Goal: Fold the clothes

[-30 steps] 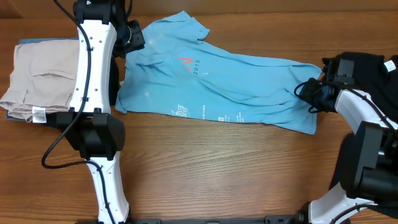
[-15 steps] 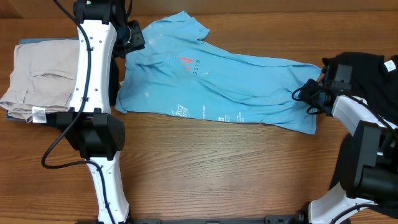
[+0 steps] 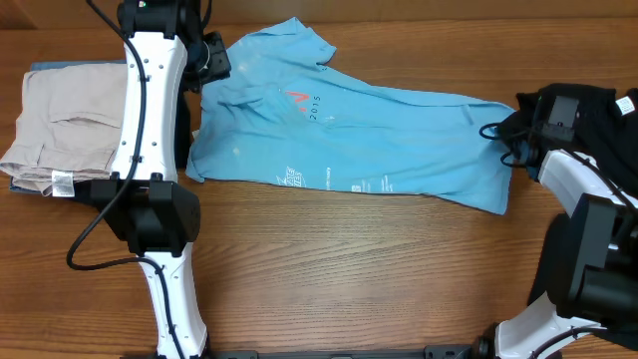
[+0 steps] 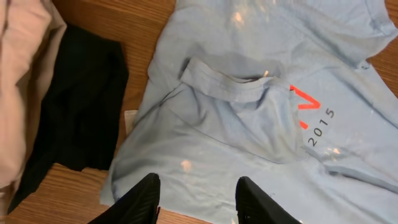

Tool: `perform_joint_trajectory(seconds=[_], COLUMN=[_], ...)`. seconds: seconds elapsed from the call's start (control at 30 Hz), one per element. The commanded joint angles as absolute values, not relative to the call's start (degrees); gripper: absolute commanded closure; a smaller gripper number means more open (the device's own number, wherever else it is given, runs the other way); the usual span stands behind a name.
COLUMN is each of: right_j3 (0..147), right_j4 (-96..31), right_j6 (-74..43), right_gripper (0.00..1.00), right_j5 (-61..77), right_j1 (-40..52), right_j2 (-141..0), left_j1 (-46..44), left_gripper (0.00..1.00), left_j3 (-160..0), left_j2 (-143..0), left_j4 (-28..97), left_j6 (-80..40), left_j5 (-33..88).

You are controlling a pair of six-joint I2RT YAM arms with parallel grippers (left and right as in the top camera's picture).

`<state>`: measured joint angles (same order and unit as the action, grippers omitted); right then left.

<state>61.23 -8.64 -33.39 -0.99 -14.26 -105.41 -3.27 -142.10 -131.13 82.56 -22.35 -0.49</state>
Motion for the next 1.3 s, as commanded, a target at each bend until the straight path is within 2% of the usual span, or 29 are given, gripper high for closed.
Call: perform_joint_trajectory(seconds=[0.0, 0.07, 0.1, 0.13, 0.17, 0.2, 0.33, 0.43, 0.47, 0.53, 0.6, 0.8, 0.9, 1.0, 1.1, 1.17, 1.23, 1.27], right_j3=[63.2, 64.5, 64.7, 64.7, 64.7, 64.7, 64.7, 64.6, 64.6, 64.6, 64.6, 63.7, 60.2, 54.0, 48.8, 47.3, 47.1, 47.0], right_j4=[-5.6, -7.8, -9.2, -11.3, -14.3, -17.7, -28.7, -33.2, -34.7, -36.8, -39.7, -50.3, -52.7, -51.2, -44.8, -39.8, -38.0, -37.1], right_j6=[-27.1, -25.0, -25.1, -25.1, -25.1, -25.1, -25.0, -25.0, -25.0, -25.1, -25.1, -25.0, -25.0, -25.0, -23.8, -21.1, -20.8, -20.7], right_gripper=[0.25, 0.1, 0.07, 0.04, 0.01, 0.0, 0.0, 0.0, 0.0, 0.0, 0.0, 0.02, 0.08, 0.03, 0.02, 0.07, 0.2, 0.21], right_j5=[-0.4, 1.8, 1.8, 1.8, 1.8, 1.8, 1.5, 1.1, 1.1, 1.1, 1.6, 5.2, 4.1, 0.3, 1.5, 4.3, 4.8, 4.8], right_j1=[-14.9, -15.6, -15.9, -16.4, -17.0, -17.7, -19.6, -19.6, -19.6, -19.6, -19.6, -19.6, -19.6, -19.6, -19.6, -19.6, -19.6, -19.6], right_j2=[-104.2, -100.6, -98.8, -96.1, -93.7, -92.0, -90.0, -90.0, -90.0, -90.0, -90.0, -90.1, -90.1, -90.1, -90.1, -90.1, -90.2, -90.2], left_j1=[-1.4, 1.1, 2.3, 3.2, 4.3, 5.3, 6.5, 6.1, 6.0, 6.0, 6.0, 5.5, 4.4, 2.8, 2.0, 1.9, 1.9, 1.9], left_gripper=[0.59, 0.5, 0.45, 0.33, 0.1, 0.0, 0.01, 0.01, 0.02, 0.13, 0.16, 0.13, 0.12, 0.1, 0.07, 0.07, 0.07, 0.07], left_j3=[-142.7, -143.3, -143.3, -143.3, -143.3, -143.1, -137.5, -128.8, -124.3, -115.0, -109.1, -101.1, -99.1, -98.7, -98.7, -98.7, -98.7, -98.7], left_j2=[-129.4, -126.4, -125.1, -124.3, -124.0, -124.4, -125.3, -125.3, -125.3, -125.3, -125.3, -125.3, -125.3, -125.3, -125.3, -125.3, -125.3, -125.3], left_j4=[84.7, 87.2, 88.6, 89.9, 91.7, 92.8, 96.1, 91.9, 89.6, 84.8, 81.0, 75.3, 73.1, 71.7, 71.5, 71.5, 71.7, 71.8], left_j6=[-22.3, -22.3, -22.3, -22.3, -22.2, -21.0, -16.7, -12.9, -11.2, -10.3, -10.3, -11.8, -12.9, -12.9, -12.9, -12.9, -12.9, -12.9], left_j5=[-4.2, 0.3, 3.0, 4.1, 3.9, 4.1, 4.3, 5.6, 7.2, 8.6, 8.6, 8.4, 8.4, 8.4, 8.4, 8.3, 7.7, 6.8])
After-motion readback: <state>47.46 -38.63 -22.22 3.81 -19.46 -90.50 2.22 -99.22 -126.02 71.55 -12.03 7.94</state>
